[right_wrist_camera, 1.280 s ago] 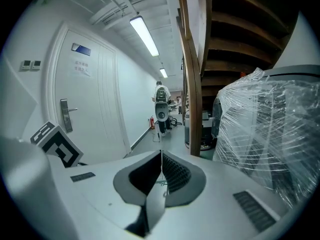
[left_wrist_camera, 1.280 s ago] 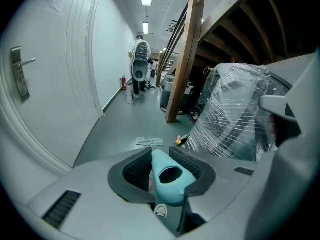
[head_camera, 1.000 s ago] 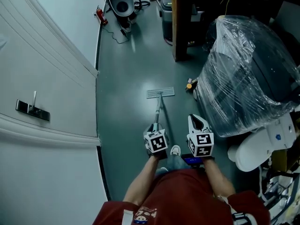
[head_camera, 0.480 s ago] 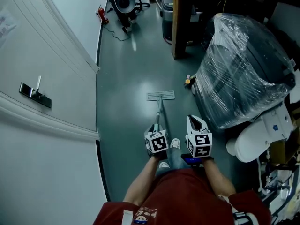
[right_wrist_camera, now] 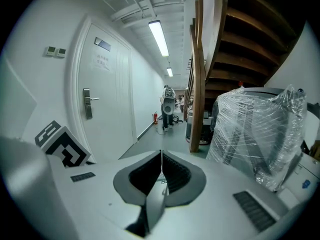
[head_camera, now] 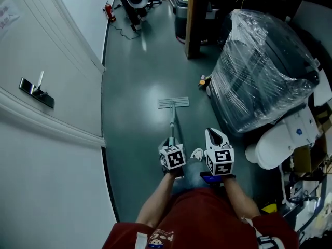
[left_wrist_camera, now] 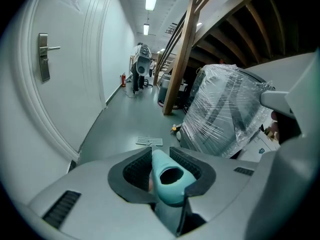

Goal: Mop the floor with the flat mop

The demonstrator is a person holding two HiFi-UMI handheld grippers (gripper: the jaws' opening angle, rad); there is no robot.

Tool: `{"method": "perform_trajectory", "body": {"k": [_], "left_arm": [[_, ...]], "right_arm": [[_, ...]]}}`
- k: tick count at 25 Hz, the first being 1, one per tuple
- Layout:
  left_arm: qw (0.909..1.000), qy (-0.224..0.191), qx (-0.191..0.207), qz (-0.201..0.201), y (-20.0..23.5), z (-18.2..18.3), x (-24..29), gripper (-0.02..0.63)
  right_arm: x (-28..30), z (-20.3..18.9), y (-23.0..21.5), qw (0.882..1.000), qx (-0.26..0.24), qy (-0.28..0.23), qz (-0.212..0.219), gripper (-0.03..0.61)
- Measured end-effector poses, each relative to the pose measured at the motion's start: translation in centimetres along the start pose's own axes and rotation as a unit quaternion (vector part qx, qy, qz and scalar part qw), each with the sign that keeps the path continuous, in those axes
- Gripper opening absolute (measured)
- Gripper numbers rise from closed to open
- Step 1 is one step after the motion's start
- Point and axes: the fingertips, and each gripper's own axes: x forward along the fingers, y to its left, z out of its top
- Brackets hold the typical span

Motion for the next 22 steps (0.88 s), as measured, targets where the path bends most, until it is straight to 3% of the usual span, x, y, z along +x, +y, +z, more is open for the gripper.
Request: {"method": "perform_trajectory", "body": {"k": [12,22], "left_arm": [[0.9999,0.009,-0.001,0.009,-2.9,-5.8,-2.8,0.126],[0.9994,0.017,0.004,0.03,-8.1,-11.3,-7.2,0.126]], "right_arm": [[-5.0,-3.9,-0.7,1.0,-0.001,0.014,0.014,0.02],[-13.1,-7.6,-5.3,1.0,0.02,0.005,0.012,0.02]]}}
